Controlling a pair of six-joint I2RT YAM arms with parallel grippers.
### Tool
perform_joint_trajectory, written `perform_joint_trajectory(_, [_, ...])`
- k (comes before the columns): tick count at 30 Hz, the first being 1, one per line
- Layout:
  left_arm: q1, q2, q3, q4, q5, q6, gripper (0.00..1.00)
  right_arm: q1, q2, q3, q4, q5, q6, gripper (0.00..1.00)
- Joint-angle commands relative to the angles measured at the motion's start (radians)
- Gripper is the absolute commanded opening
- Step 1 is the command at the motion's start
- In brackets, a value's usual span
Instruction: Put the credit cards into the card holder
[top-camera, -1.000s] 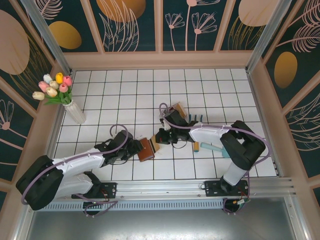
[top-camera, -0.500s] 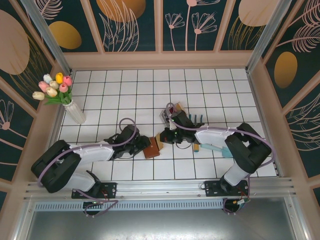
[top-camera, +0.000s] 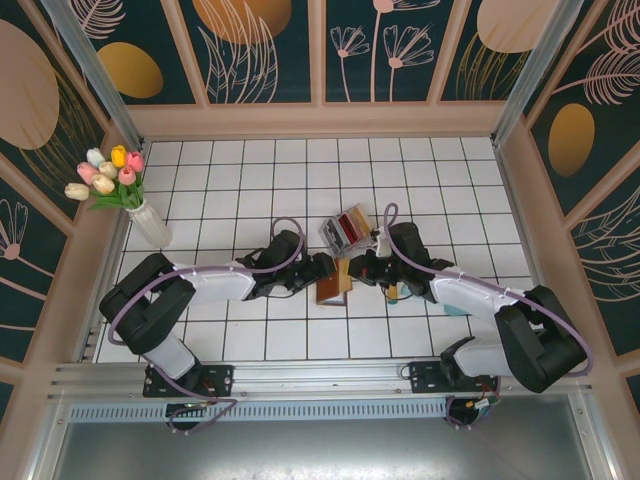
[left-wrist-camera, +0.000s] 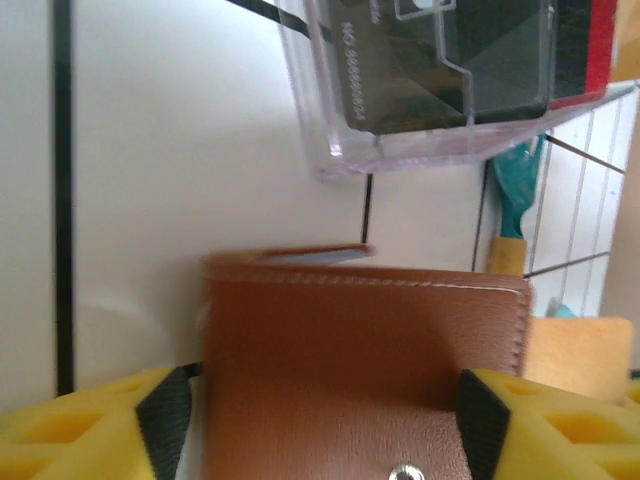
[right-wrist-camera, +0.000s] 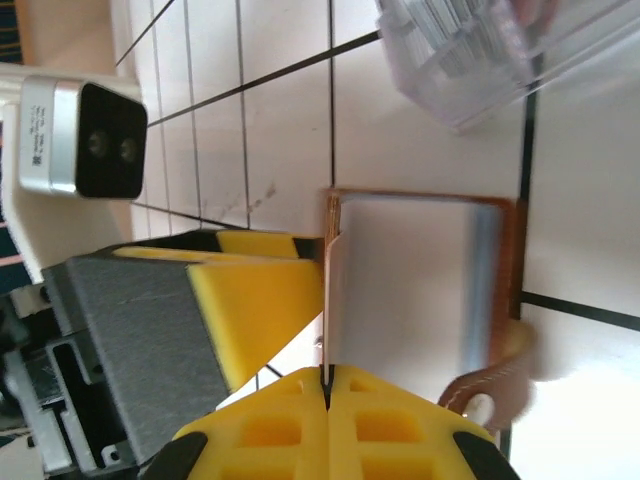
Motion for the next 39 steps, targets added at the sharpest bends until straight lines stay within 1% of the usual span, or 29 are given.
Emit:
perform_joint_trajectory(1, [-0.006,-0.046,0.033,-0.149,-0.072,0.061,0.77,0.0,-0.023,0.013,0.064,-0.063,0.026,0.0])
perform_joint_trajectory(3, [-0.006,-0.069,0.038,-0.184,-0.094,0.069,0.78,-0.001,-0.021,0.024,0.061,-0.061,0.026,0.0])
perform_joint_trajectory(5, [-0.005,-0.089,0.033,-0.181,-0.093,0.072,0.78,0.0,-0.01,0.03,0.076,-0.078,0.032,0.0])
perform_joint_trajectory(10, [-0.005,-0.095,0.043,-0.159,-0.049,0.085,0.78,0.013,0.039,0.041,0.12,-0.111,0.047,0.0])
perform_joint_trajectory(14, [-0.005,-0.085,0.046,-0.121,-0.002,0.084,0.8,0.032,0.069,0.047,0.148,-0.096,0.066,0.0])
perform_joint_trajectory(17, [-0.006,-0.094,0.034,-0.092,0.009,0.077,0.82,0.042,0.078,0.047,0.175,-0.085,0.084,0.0])
perform_joint_trajectory(19, [-0.006,-0.09,0.032,-0.084,0.019,0.078,0.82,0.044,0.082,0.043,0.197,-0.084,0.097,0.0])
perform_joint_trajectory(21, [-0.006,-0.085,0.029,-0.098,0.009,0.075,0.78,0.044,0.092,0.043,0.208,-0.089,0.104,0.0])
perform_joint_trajectory(23, [-0.006,-0.083,0.028,-0.124,-0.009,0.074,0.71,0.045,0.102,0.041,0.219,-0.096,0.108,0.0])
perform_joint_trajectory(30, [-0.005,-0.082,0.028,-0.167,-0.038,0.083,0.4,0.044,0.112,0.038,0.239,-0.109,0.117,0.0])
perform_joint_trajectory(37, [-0.006,-0.084,0.025,-0.164,-0.036,0.086,0.36,0.041,0.115,0.018,0.329,-0.145,0.165,0.0])
perform_joint_trajectory(39, [-0.006,-0.092,0.022,-0.163,-0.043,0.086,0.24,0.037,0.118,0.008,0.365,-0.16,0.185,0.0])
